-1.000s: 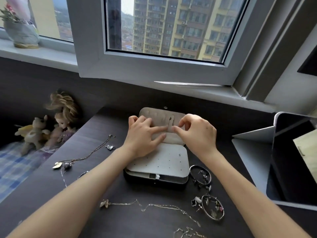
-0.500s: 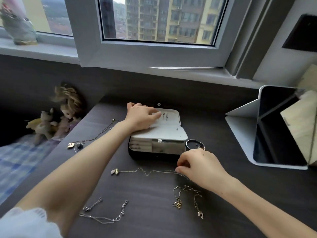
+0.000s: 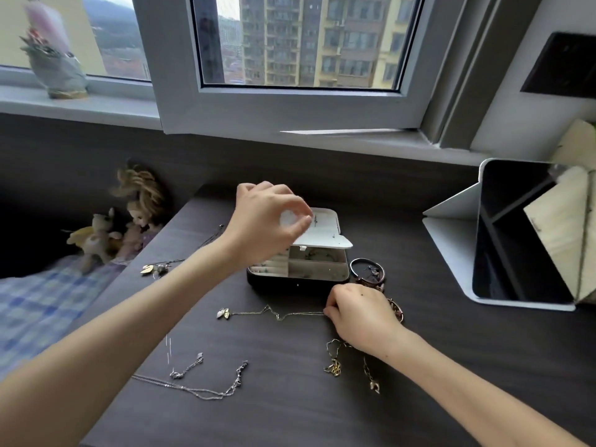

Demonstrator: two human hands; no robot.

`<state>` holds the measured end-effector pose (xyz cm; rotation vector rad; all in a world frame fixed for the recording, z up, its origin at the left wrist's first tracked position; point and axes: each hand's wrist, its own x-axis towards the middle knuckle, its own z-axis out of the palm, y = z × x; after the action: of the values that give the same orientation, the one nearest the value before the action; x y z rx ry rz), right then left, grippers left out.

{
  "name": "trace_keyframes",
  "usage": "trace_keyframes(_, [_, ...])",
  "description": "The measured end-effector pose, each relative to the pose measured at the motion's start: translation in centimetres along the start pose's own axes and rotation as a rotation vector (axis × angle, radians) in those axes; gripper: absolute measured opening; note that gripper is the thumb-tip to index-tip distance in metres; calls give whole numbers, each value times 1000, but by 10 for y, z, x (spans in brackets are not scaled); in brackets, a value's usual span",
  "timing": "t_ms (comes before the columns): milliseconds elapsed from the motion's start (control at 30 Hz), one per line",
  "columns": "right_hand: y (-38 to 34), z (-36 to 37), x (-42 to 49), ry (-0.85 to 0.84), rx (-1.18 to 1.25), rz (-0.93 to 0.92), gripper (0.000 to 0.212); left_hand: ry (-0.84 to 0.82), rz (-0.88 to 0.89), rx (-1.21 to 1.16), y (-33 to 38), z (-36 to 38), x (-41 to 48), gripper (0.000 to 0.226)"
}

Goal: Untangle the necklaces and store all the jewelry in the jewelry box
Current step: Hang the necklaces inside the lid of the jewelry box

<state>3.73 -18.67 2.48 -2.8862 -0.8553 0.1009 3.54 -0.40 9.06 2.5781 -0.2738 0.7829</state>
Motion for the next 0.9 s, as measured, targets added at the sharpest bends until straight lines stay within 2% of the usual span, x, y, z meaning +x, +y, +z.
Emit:
trace_keyframes(167, [1,-5,-8,78,104,-10,18,-36,90,56,17,7,-35,11])
trace_keyframes(267, [2,-17,-14,117,188,-28,10,-84,153,69,19,17,-48,12])
trace_keyframes(367, [3,-31,-20,131,251,-67,13,-184,171,67,22,26,-54,25])
trace_keyframes(500, [4,-44,-22,94,337,-103,19,-293,88,-30,27,31,-52,23])
trace_keyframes(600, [8,-47,-19,61,415,-120,26,-288,43,-144,29,30,-49,11])
trace_keyframes(900, [17,-52,-17,-43,608,-167,17,-380,52,-268,28,13,-38,8])
